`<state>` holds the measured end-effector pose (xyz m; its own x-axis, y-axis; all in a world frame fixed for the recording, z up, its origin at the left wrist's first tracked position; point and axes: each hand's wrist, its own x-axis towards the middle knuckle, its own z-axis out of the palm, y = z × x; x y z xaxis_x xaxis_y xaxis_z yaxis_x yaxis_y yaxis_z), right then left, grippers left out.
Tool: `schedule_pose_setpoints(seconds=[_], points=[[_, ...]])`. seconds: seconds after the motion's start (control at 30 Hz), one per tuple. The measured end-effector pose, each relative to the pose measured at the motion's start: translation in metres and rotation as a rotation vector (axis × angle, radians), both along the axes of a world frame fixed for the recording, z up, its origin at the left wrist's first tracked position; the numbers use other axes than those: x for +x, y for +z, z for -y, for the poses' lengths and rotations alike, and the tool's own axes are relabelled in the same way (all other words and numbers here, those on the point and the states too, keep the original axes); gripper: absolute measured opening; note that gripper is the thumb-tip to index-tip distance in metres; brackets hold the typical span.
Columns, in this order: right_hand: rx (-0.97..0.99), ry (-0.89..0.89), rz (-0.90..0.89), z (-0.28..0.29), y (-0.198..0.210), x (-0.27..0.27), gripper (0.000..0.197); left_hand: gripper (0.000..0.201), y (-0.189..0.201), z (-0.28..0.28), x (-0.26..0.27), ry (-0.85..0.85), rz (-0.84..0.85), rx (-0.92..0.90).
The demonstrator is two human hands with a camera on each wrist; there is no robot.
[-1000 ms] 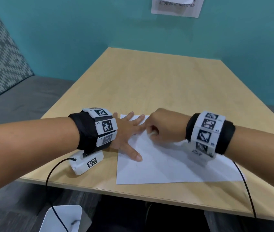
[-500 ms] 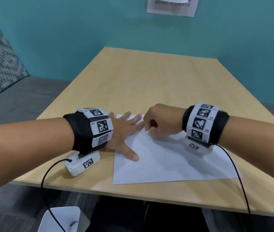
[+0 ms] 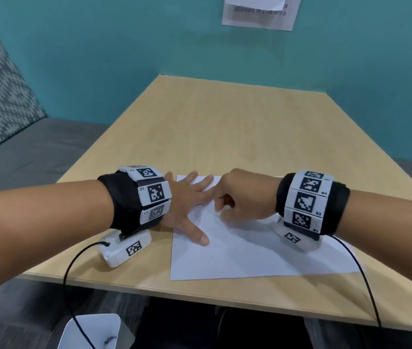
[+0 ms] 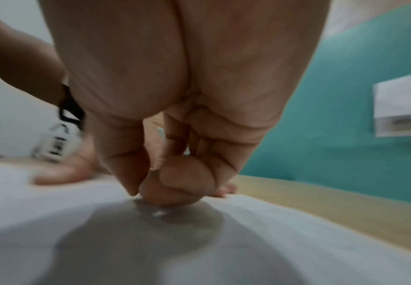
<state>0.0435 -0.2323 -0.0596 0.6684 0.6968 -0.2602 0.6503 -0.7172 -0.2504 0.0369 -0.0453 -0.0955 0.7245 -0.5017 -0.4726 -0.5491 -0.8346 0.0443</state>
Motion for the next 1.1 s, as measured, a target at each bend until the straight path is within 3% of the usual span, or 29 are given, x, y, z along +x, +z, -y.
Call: schedule_pose_setpoints(seconds=[0.07,0.2,0.37,0.53,0.7,0.87,1.0,1.1], points=[[0.006,0.032,-0.027,0.002,0.0,-0.003,0.01,0.114,0.001,0.001,0.0,-0.003,0.002,-0.002],[0.05,-0.098,0.037,0.016,0.005,0.02,0.012,0.121,0.001,0.002,0.001,0.016,0.014,0.047],[0.021,0.041,-0.026,0.001,0.002,-0.004,0.01,0.112,0.002,0.002,0.0,0.0,0.005,0.021],[0.052,-0.048,0.051,0.011,0.005,0.017,0.014,0.123,0.003,0.003,-0.001,0.019,0.014,0.051],[0.014,0.058,-0.016,0.005,0.003,-0.002,0.009,0.123,0.003,0.003,0.0,0.016,0.003,0.04],[0.018,-0.028,0.093,0.013,0.006,0.017,0.012,0.124,0.005,0.004,-0.002,0.026,0.008,0.062],[0.011,0.085,-0.005,0.005,0.001,-0.013,0.01,0.123,0.002,0.003,-0.001,0.018,0.01,0.043],[-0.002,0.01,0.063,0.014,0.005,0.008,0.012,0.122,0.005,0.004,-0.002,0.025,0.007,0.064]])
